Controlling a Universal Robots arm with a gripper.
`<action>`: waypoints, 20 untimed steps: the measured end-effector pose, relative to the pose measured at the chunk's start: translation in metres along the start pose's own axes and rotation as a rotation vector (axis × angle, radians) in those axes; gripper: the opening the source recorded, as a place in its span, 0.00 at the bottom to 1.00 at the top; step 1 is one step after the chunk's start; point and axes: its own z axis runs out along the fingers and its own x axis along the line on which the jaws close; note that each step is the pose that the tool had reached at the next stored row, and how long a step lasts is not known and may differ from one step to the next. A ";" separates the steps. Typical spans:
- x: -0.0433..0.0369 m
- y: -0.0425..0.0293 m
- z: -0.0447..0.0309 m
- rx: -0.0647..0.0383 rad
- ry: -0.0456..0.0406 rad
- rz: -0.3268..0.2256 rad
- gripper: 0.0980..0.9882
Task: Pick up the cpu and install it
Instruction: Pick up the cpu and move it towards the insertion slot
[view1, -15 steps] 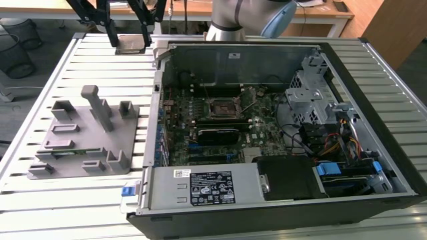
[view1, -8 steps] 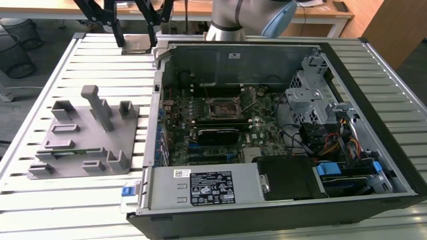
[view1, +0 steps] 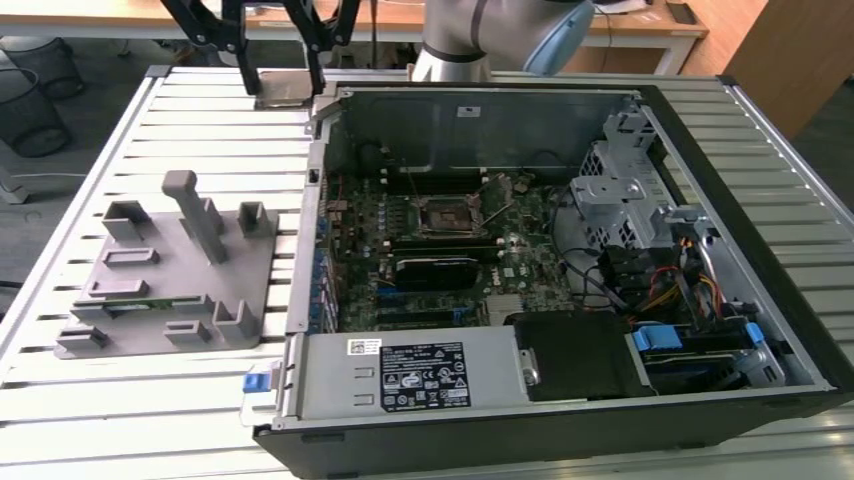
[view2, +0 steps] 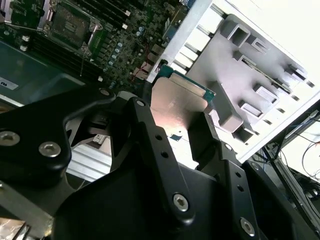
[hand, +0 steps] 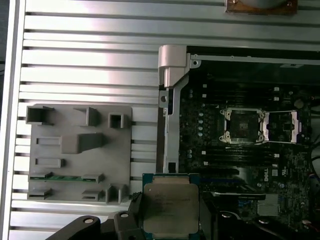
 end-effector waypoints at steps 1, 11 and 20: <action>-0.0028 0.0000 0.0000 0.000 0.0000 0.000 0.49; -0.0198 -0.0006 0.0011 0.000 0.0000 0.000 0.49; -0.0364 0.0014 0.0022 0.000 -0.0008 0.000 0.49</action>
